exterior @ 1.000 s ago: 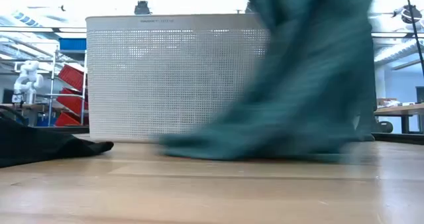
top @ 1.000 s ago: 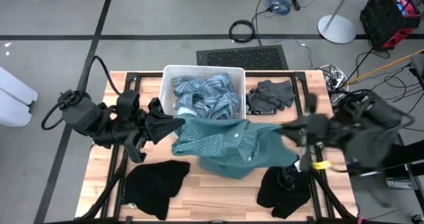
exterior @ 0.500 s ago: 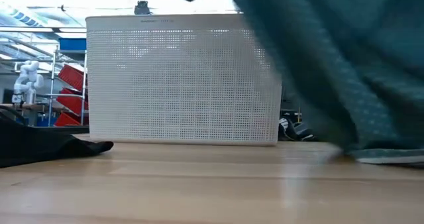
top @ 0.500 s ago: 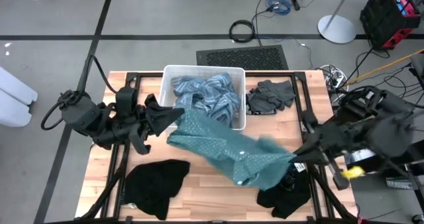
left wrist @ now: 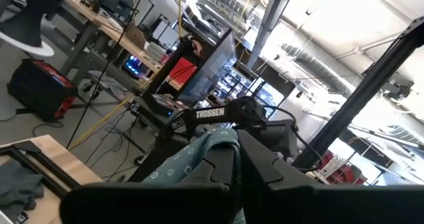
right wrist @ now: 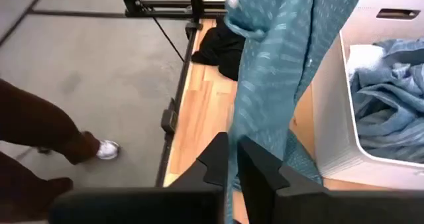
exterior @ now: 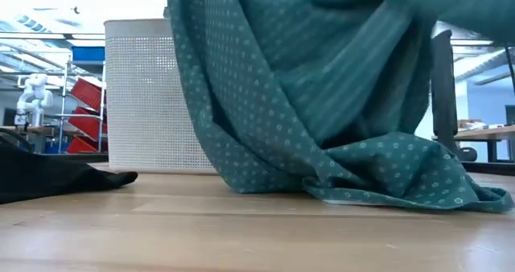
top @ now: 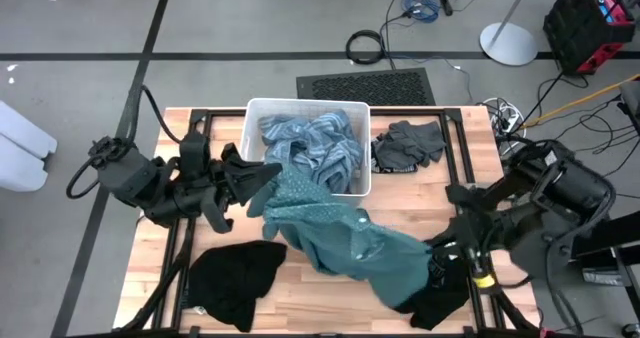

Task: Sort clothes
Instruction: Put the green polo shirt into the white laundry bin

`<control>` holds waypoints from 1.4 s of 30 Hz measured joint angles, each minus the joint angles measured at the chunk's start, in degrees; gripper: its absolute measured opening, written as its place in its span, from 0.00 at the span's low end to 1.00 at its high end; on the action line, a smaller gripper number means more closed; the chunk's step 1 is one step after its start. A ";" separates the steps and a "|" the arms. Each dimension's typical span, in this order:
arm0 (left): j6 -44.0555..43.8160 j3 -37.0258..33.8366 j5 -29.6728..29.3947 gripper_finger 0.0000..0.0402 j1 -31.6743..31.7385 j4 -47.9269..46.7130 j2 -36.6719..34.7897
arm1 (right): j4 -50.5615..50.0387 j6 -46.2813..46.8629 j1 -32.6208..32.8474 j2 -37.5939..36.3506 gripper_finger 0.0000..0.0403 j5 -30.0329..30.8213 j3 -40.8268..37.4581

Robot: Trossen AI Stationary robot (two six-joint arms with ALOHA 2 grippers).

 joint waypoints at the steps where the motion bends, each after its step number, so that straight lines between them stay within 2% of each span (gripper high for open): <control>1: 0.00 0.00 -0.04 0.03 0.02 0.00 0.16 | 0.00 -0.48 -0.07 0.30 0.07 0.21 0.00; 9: -1.35 -0.02 -0.74 0.03 0.02 0.18 0.80 | -0.07 1.48 -2.11 2.17 0.21 3.37 0.00; 12: -1.54 -0.02 -3.87 0.03 0.04 2.05 0.93 | -0.03 2.72 -2.29 4.82 0.27 3.35 0.06; 16: -1.55 -0.02 -4.92 0.03 0.69 2.55 0.93 | 0.60 2.52 -3.20 9.50 0.35 4.11 -0.05; 19: -1.60 -0.02 -5.73 0.03 0.77 3.20 0.93 | 4.42 -2.33 -4.63 12.21 0.38 6.36 0.01; 22: -4.18 -0.02 -6.66 0.03 1.39 3.82 0.99 | 13.09 -10.23 -6.46 15.54 0.39 7.42 0.01; 27: -6.09 -0.02 -7.84 0.03 2.26 3.83 1.72 | 26.02 -24.57 -10.65 17.97 0.39 0.56 -0.04; 34: -6.04 -0.04 -7.78 0.03 2.49 4.86 1.81 | 35.90 -27.78 -17.20 19.92 0.39 -1.87 -0.01; 38: -5.76 -0.04 -7.83 0.03 2.49 4.72 1.83 | 48.59 -37.09 -17.19 20.42 0.38 1.30 0.04; 40: -5.85 -0.04 -7.84 0.03 2.51 4.82 1.65 | 50.20 -40.96 -16.95 21.00 0.36 3.96 0.09; 42: -5.85 -0.04 -7.84 0.03 2.58 4.85 1.61 | 46.56 -40.16 -17.01 21.32 0.35 7.06 0.08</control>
